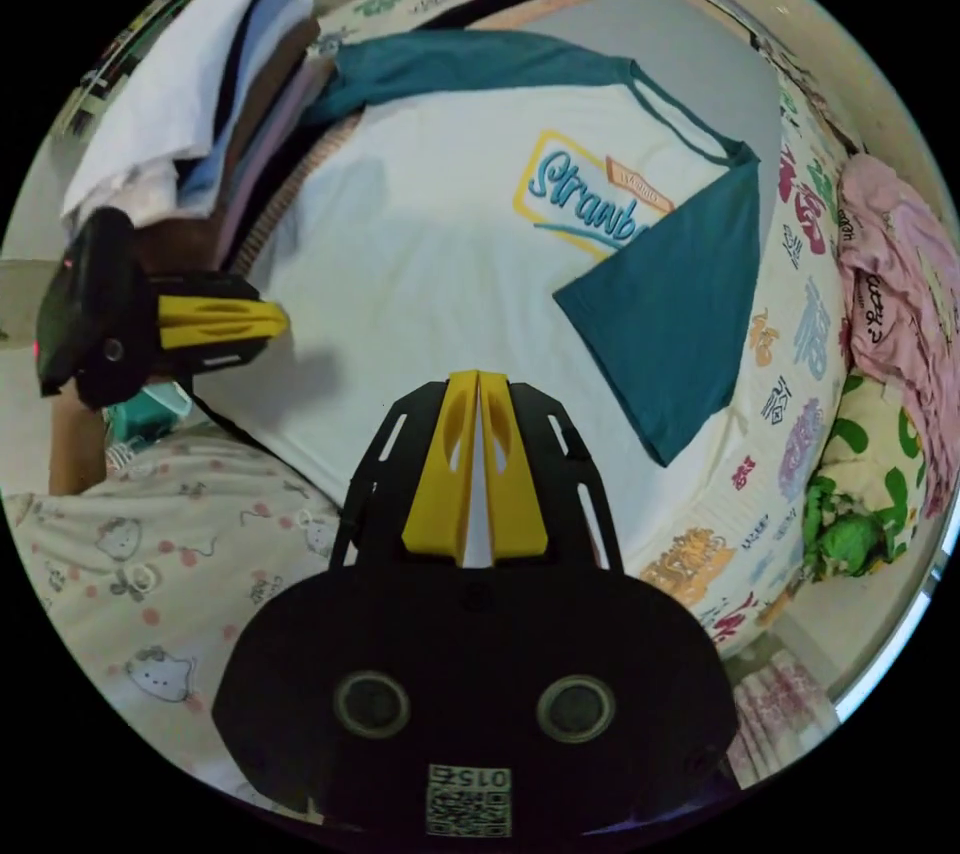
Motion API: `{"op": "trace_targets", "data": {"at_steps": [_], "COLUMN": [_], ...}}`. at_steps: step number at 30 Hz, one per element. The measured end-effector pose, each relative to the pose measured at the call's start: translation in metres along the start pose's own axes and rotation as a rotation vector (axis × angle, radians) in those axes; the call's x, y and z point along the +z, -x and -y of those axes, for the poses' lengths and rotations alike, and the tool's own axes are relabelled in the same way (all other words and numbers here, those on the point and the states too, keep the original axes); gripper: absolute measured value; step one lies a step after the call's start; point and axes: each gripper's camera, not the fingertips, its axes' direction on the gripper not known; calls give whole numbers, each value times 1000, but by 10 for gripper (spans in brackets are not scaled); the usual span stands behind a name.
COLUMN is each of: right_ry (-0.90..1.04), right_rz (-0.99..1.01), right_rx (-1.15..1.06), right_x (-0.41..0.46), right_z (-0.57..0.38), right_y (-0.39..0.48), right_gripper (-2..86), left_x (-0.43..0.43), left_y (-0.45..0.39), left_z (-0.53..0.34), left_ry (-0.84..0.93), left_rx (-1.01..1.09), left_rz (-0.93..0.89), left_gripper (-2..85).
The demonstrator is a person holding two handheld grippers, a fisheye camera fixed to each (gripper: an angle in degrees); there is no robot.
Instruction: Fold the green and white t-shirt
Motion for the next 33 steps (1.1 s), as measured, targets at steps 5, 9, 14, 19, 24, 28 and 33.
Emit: {"op": "trace_targets", "data": {"at_steps": [5, 9, 14, 19, 24, 28, 33], "right_ry": [113, 116, 51, 1, 11, -10, -3], "right_rz": [-18, -2, 25, -48, -59, -59, -91], "right_rx": [18, 39, 27, -66, -84, -92, -156], "right_x": [34, 46, 40, 36, 32, 28, 26], "right_z": [-18, -41, -71, -103, -122, -144, -166], "right_y": [-32, -63, -91, -103, -121, -136, -145], "right_gripper": [-10, -10, -10, -10, -9, -8, -6], "left_x": [58, 92, 137, 173, 203, 227, 251], "left_y": [18, 19, 11, -7, -23, -33, -51], "left_z": [-13, -15, -16, -11, 1, 12, 27], "left_ry": [-38, -50, -84, -108, -116, -129, -141], "left_rx": [-3, 7, 11, 11, 18, 11, -7], "left_rz": [-18, -5, 33, 86, 104, 89, 86], "left_gripper": [-8, -8, -8, -8, -8, -8, -8]}}
